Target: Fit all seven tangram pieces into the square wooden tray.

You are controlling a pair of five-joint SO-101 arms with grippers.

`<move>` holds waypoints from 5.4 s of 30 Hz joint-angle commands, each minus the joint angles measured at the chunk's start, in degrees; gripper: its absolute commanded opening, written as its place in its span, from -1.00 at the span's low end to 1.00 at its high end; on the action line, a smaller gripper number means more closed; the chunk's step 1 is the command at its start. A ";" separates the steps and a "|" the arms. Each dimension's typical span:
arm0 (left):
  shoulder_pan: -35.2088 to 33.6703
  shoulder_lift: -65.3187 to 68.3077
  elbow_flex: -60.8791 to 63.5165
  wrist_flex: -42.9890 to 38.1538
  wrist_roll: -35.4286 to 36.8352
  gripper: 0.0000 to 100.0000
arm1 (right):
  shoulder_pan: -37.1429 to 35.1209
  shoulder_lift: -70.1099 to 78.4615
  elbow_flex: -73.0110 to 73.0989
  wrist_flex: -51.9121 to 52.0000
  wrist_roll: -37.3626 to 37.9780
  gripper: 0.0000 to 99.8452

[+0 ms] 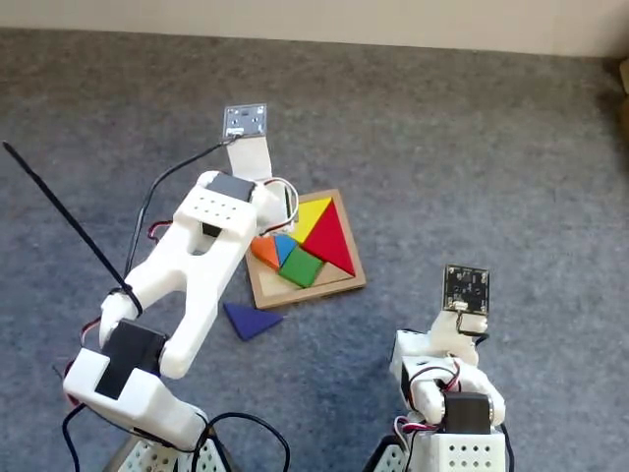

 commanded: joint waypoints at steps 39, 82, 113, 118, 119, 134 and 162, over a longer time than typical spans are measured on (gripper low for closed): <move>-4.18 -4.79 4.88 -1.67 0.00 -0.68 | 0.57 -0.75 8.22 0.48 -0.62 -0.98; -1.27 0.40 -0.13 5.27 -0.18 -0.68 | 0.57 -0.75 8.22 0.48 -0.62 -0.98; 10.33 2.07 -8.40 16.70 -9.41 -0.68 | 0.57 -0.75 8.22 0.48 -0.62 -0.98; 10.59 -6.64 -7.87 24.62 -9.41 -0.68 | 0.57 -0.75 8.22 0.48 -0.62 -0.98; 10.59 -8.31 -7.87 26.99 -9.41 -0.68 | 0.57 -0.75 8.22 0.48 -0.62 -0.98; 9.54 -6.02 9.80 29.89 -25.23 -0.68 | 0.57 -0.75 8.22 0.40 -0.62 -0.98; -11.74 2.68 -4.97 36.04 -38.42 -0.68 | 0.57 -0.75 8.22 0.40 -0.70 -0.98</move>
